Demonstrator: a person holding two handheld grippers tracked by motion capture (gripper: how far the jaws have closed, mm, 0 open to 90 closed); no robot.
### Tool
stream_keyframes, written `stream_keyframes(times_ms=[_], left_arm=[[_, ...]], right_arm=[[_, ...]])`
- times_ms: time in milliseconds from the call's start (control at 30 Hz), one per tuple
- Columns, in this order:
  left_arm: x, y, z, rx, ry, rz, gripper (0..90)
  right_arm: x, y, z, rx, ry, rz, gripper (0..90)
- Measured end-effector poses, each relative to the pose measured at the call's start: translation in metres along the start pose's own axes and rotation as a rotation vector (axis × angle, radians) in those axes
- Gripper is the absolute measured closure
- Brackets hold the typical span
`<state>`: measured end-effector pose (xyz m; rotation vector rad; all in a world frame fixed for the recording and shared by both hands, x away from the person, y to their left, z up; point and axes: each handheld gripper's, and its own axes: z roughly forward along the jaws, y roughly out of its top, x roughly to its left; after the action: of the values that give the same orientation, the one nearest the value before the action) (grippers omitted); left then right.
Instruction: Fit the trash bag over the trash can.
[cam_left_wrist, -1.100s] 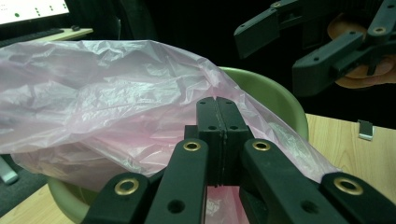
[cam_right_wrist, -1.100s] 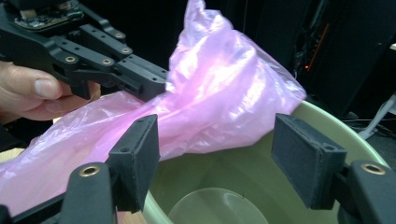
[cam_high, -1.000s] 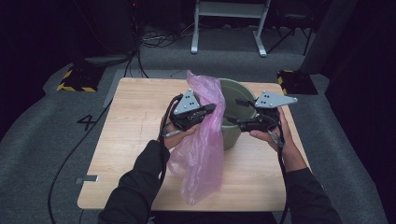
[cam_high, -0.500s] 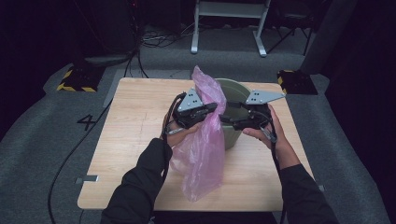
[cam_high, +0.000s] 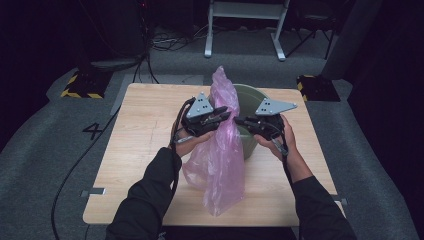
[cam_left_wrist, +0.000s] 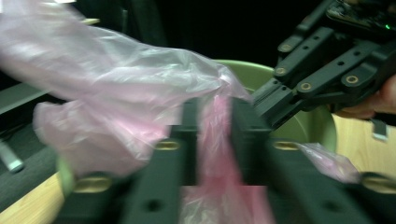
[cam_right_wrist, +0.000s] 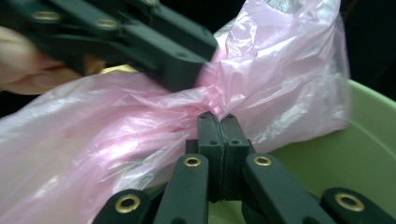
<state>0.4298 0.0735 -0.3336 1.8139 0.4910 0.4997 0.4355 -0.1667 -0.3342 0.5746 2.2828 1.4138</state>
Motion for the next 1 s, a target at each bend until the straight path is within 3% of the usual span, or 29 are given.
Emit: stream_keyframes(times_ms=[33, 100, 267, 400, 467, 567, 667, 767, 867, 933, 1000], left_arm=[[0.0, 0.001, -0.002, -0.006, 0.011, -0.018, 62.4], [-0.002, 0.001, -0.006, -0.008, 0.022, -0.033, 48.1], [-0.008, 0.001, -0.019, -0.013, -0.002, -0.05, 25.5], [-0.01, -0.003, -0.026, 0.015, -0.029, -0.06, 17.2], [-0.012, -0.006, -0.027, 0.042, -0.018, -0.081, 15.1], [-0.013, -0.013, -0.028, 0.072, 0.011, -0.1, 15.3], [-0.013, -0.025, -0.025, 0.103, -0.007, -0.129, 16.3], [-0.013, -0.034, -0.019, 0.13, -0.019, -0.131, 18.8], [-0.014, -0.039, -0.012, 0.143, -0.016, -0.151, 28.2], [-0.014, -0.041, -0.01, 0.146, -0.02, -0.146, 41.3], [-0.013, -0.043, -0.007, 0.153, -0.047, -0.142, 49.6]], right_arm=[[0.0, 0.0, 0.0, 0.0, 0.0, 0.0, 90.0], [-0.002, -0.001, -0.002, -0.006, -0.021, 0.015, 90.0], [-0.005, -0.004, -0.005, -0.008, -0.073, 0.041, 90.0], [-0.009, -0.005, -0.007, -0.004, -0.103, 0.064, 90.0], [-0.012, -0.004, -0.007, 0.001, -0.116, 0.071, 90.0], [-0.014, -0.004, -0.008, 0.01, -0.136, 0.086, 90.0], [-0.016, -0.005, -0.008, 0.021, -0.155, 0.1, 90.0], [-0.017, -0.006, -0.007, 0.023, -0.16, 0.105, 90.0], [-0.017, -0.006, -0.007, 0.019, -0.153, 0.107, 90.0], [-0.017, -0.006, -0.007, 0.012, -0.146, 0.11, 90.0], [-0.017, -0.006, -0.007, 0.013, -0.145, 0.108, 89.8]])
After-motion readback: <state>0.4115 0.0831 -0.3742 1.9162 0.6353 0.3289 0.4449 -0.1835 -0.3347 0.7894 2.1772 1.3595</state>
